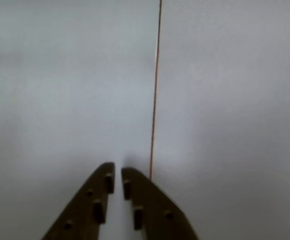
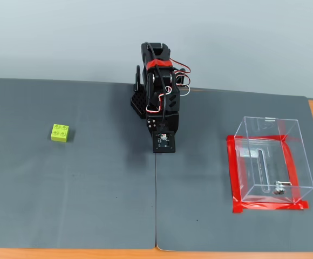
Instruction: Pick the green lego block and place it into the transparent box
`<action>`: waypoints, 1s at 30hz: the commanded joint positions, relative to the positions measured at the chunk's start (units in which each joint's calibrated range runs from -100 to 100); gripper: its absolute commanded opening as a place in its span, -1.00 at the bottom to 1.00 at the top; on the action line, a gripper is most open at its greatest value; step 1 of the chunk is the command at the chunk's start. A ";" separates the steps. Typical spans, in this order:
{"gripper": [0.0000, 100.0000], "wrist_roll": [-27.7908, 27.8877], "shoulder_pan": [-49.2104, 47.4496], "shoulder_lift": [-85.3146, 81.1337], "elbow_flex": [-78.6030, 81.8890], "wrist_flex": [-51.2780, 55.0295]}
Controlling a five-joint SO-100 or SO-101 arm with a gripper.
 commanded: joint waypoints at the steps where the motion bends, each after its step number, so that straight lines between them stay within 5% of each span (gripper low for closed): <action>1: -0.96 0.14 0.05 -0.09 -3.92 0.33; 30: -0.96 0.19 0.05 0.51 -4.01 0.33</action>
